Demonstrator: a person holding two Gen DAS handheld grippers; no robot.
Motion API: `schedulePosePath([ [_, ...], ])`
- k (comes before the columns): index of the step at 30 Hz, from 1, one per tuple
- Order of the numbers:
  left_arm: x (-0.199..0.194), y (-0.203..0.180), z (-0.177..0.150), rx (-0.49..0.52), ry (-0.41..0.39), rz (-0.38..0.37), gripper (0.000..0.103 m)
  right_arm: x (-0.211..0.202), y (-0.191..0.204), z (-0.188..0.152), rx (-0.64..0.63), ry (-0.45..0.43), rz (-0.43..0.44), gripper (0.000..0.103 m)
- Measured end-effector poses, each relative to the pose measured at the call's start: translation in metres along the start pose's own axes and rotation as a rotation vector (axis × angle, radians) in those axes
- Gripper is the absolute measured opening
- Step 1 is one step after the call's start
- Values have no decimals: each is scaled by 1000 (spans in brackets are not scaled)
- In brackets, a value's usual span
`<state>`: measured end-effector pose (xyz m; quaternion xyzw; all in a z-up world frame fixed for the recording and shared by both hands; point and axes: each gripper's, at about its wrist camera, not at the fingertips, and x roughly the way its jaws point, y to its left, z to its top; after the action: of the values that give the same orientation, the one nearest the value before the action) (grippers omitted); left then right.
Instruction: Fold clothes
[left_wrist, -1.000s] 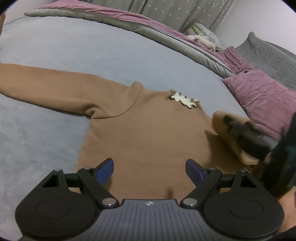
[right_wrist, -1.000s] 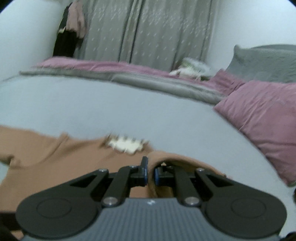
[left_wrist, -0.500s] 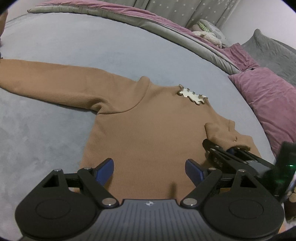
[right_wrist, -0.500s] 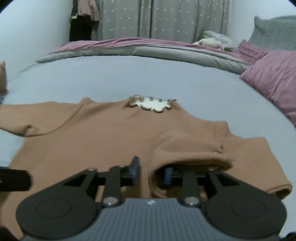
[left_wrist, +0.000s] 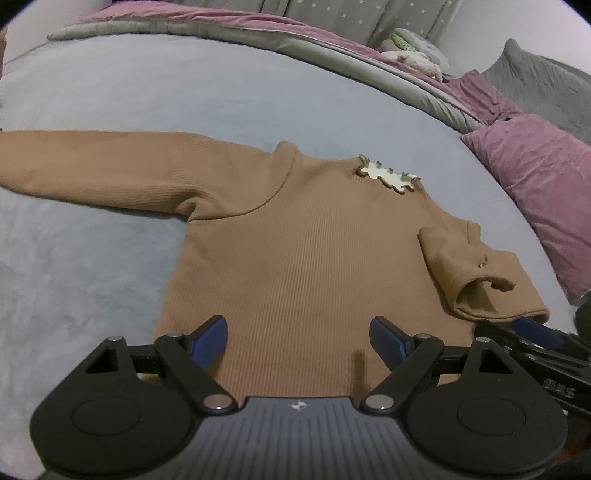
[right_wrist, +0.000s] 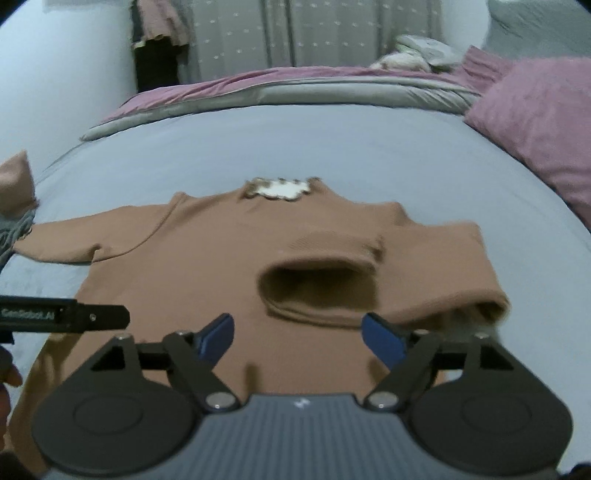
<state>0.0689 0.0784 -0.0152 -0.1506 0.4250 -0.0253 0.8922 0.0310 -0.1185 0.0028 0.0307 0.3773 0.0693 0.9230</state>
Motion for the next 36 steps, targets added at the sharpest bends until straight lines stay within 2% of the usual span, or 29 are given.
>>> schedulePosePath([
  [4,2,-3,-4,46,-19,36,85,-6,-23,-15,92,18,36,88],
  [9,-1,-11,-14,105,-47,72,85,-10,-42,-11,151,84,93,88],
  [13,-5,-31,-20,167,-66,33,85,-24,-53,-2,115,52,74,90],
  [18,-5,-73,-27,290,-114,-36,85,-26,-79,2,171,48,30,90],
  [24,13,-118,-28,419,-153,-12,85,-26,-105,0,247,49,30,91],
  [30,34,-146,-20,450,-180,-17,84,-23,-112,0,266,49,37,92],
  [32,39,-153,-17,463,-199,-10,83,-21,-111,-1,269,53,35,92],
  [36,48,-159,-9,464,-238,7,70,-14,-109,-3,281,66,44,93],
])
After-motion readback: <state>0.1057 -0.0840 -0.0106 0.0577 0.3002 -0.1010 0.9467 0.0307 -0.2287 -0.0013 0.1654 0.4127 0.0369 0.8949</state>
